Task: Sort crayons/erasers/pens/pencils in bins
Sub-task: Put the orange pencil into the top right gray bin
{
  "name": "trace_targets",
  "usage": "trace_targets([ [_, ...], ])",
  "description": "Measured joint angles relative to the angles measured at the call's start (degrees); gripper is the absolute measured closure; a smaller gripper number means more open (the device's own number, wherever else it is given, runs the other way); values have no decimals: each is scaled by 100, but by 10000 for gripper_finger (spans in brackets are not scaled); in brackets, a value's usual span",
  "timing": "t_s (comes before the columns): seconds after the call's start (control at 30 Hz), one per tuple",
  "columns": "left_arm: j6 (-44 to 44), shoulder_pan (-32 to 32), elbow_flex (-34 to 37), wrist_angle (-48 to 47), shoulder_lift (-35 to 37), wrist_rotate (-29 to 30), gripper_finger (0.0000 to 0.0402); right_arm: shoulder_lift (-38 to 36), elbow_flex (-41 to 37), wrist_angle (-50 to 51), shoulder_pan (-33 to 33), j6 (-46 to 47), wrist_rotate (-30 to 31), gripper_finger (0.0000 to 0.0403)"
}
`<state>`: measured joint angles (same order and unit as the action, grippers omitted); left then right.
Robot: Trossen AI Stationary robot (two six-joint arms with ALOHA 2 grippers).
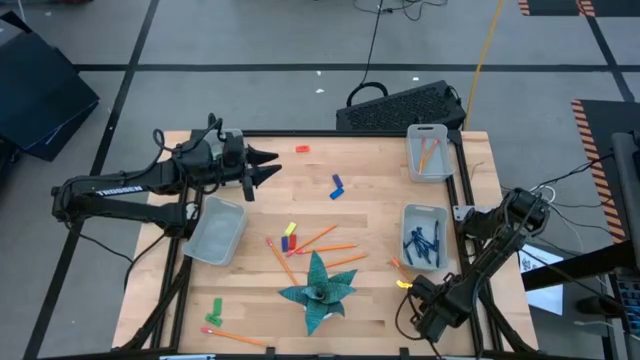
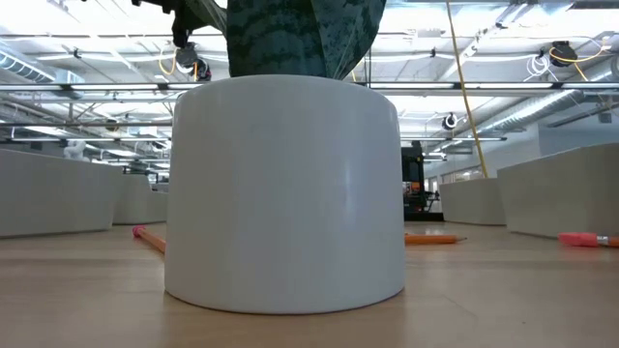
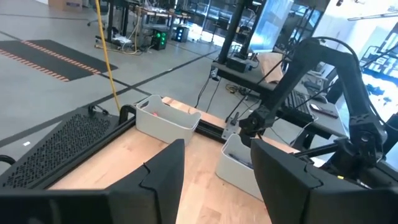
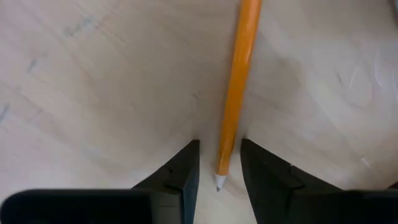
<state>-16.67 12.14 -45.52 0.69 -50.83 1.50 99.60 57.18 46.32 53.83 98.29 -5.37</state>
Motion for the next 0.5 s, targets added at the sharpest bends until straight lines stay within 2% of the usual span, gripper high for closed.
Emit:
trace_targets([
  [0.13, -65, 0, 0, 2, 0, 0, 215, -23, -259, -390, -159, -25, -162, 321],
  [0.37, -105, 0, 0, 1, 0, -3, 215, -67, -290, -193, -252, -321, -372, 383],
  [0.5, -39, 0, 0, 0, 0, -4, 215, -332, -310, -261, -249, -570, -360, 393],
])
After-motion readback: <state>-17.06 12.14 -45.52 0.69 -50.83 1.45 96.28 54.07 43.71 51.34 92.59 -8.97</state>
